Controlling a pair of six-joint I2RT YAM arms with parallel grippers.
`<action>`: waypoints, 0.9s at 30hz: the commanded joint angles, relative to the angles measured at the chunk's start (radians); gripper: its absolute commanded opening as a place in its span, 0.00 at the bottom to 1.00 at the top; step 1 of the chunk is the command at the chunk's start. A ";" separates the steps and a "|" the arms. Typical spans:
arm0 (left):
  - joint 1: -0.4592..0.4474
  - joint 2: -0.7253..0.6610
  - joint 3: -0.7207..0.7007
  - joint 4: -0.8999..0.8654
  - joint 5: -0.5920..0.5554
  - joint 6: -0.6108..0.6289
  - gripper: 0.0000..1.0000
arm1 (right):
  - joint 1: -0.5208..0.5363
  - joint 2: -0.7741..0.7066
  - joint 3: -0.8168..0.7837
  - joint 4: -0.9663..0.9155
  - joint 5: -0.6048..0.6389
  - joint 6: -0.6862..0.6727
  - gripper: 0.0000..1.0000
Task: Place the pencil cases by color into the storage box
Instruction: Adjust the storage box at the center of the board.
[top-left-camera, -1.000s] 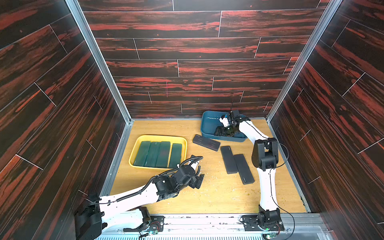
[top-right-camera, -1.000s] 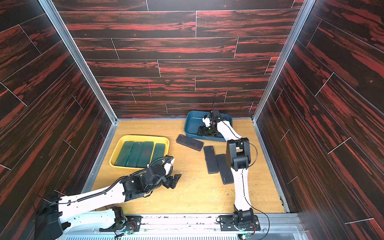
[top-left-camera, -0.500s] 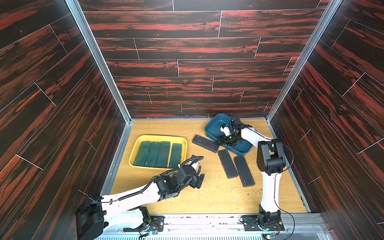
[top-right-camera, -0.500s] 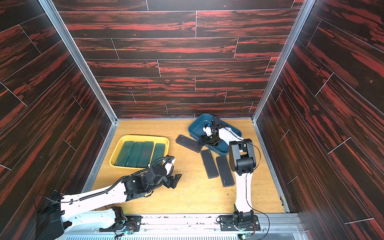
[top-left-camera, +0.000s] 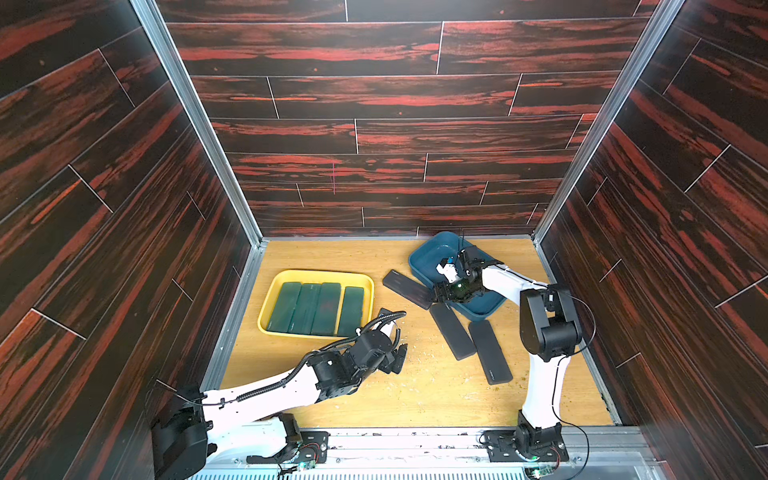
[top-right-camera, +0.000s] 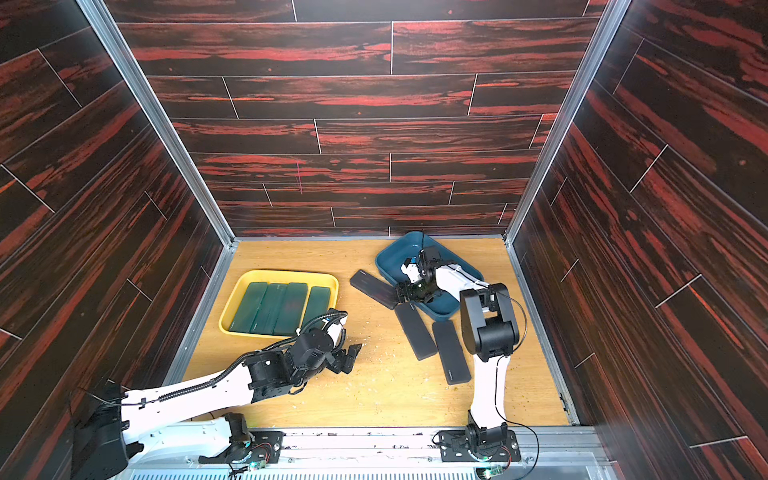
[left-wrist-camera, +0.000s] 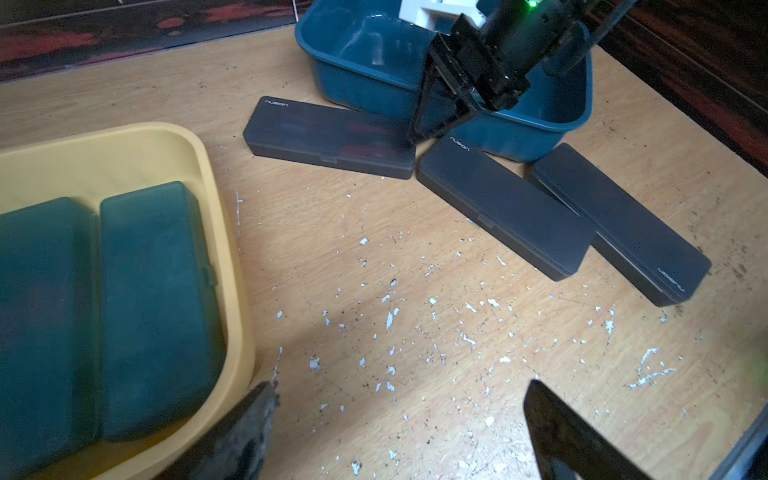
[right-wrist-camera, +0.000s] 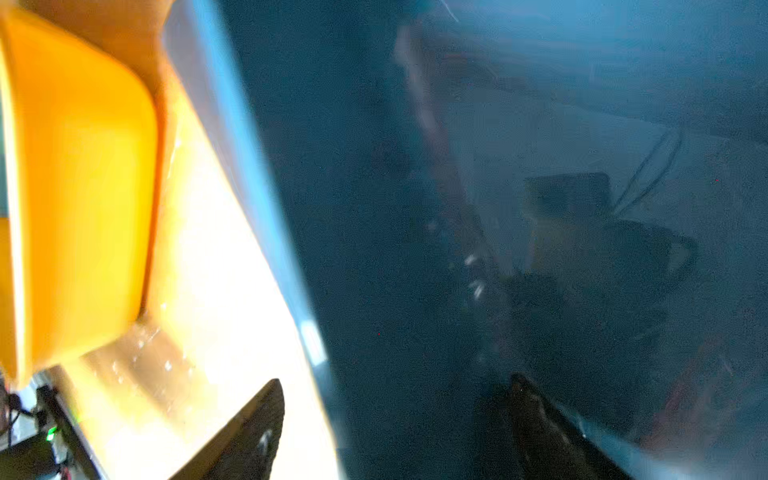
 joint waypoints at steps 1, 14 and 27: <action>0.002 -0.015 0.048 -0.055 -0.089 -0.072 0.95 | 0.013 -0.102 -0.046 0.009 -0.016 0.013 0.84; 0.054 0.047 0.194 -0.211 -0.058 -0.359 0.96 | 0.127 -0.486 -0.252 0.324 0.353 -0.042 0.84; 0.208 -0.060 0.183 -0.311 -0.018 -0.480 0.97 | 0.355 -0.594 -0.519 0.641 0.402 -0.074 0.85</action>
